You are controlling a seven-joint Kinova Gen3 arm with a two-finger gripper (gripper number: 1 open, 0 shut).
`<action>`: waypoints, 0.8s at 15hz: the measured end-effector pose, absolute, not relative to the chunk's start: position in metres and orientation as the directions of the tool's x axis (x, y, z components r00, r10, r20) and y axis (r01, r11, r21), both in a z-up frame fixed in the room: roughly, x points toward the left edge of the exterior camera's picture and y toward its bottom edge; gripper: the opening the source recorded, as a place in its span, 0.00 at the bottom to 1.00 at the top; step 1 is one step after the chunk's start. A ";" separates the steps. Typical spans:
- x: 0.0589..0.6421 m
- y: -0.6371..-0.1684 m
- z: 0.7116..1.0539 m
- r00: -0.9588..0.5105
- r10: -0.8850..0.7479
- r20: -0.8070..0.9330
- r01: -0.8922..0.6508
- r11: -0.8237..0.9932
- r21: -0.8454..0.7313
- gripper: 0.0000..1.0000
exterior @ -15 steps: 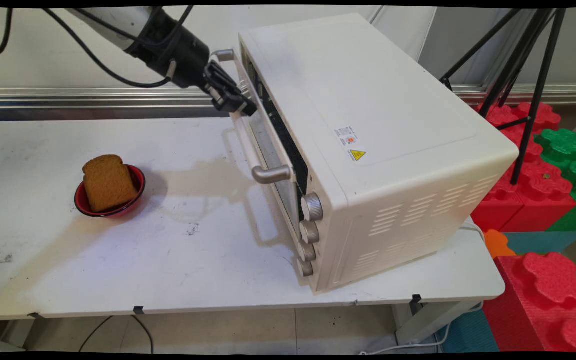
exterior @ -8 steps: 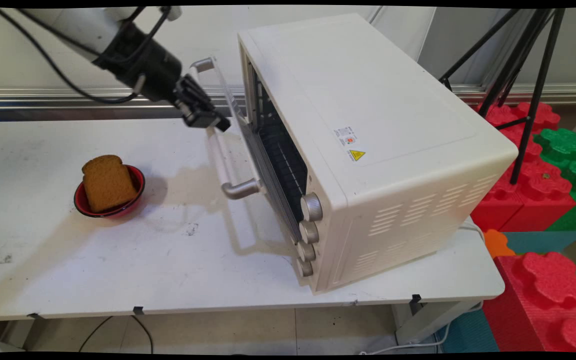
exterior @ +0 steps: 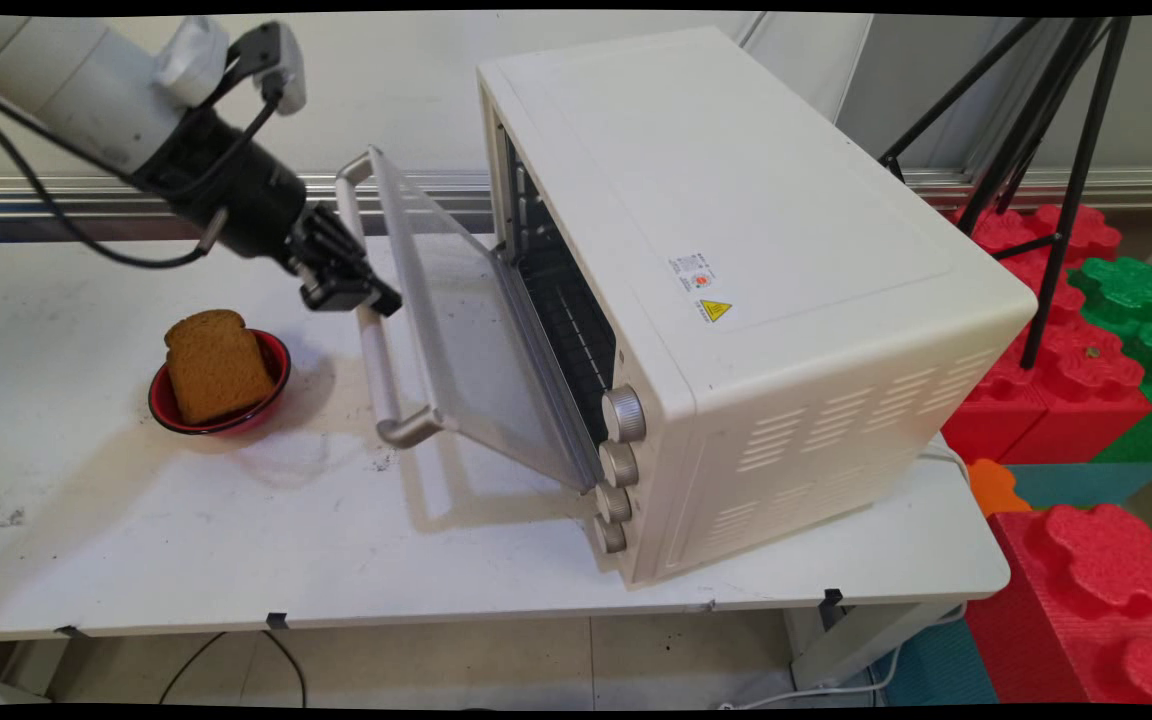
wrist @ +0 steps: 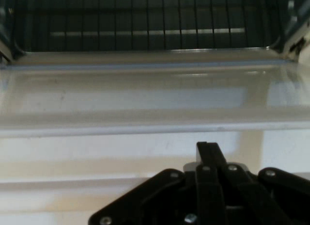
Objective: Open the oven
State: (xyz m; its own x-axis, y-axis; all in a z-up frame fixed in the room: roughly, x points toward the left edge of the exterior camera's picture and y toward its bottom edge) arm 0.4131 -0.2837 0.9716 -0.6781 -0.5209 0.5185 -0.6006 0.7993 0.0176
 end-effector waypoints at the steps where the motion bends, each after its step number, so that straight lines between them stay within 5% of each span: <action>1: 0.415 -0.282 0.969 -0.680 -0.523 0.513 -0.600 0.799 0.018 0.00; 12: 0.435 -0.266 0.916 -0.730 -0.515 0.449 -0.568 0.823 0.020 0.00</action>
